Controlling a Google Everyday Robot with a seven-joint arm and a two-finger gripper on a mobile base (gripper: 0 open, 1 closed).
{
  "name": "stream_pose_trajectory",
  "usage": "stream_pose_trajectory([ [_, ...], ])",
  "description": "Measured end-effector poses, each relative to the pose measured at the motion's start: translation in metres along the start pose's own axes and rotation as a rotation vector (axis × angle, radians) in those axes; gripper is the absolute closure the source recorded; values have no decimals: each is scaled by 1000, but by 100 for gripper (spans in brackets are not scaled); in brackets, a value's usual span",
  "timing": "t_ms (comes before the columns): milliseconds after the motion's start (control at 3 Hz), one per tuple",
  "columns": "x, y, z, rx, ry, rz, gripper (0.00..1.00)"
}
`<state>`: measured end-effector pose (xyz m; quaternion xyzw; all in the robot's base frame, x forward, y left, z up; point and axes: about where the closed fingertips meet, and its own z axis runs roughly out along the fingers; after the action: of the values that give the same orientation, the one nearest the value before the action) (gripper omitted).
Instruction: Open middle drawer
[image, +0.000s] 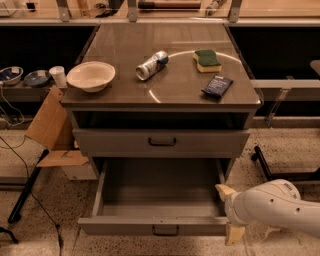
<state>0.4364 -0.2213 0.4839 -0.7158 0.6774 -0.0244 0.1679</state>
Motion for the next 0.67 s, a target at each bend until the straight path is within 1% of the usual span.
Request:
stream_pose_trajectory([
  [333, -4, -2, 4, 24, -22, 4, 0],
  [667, -7, -3, 17, 51, -46, 32, 0],
])
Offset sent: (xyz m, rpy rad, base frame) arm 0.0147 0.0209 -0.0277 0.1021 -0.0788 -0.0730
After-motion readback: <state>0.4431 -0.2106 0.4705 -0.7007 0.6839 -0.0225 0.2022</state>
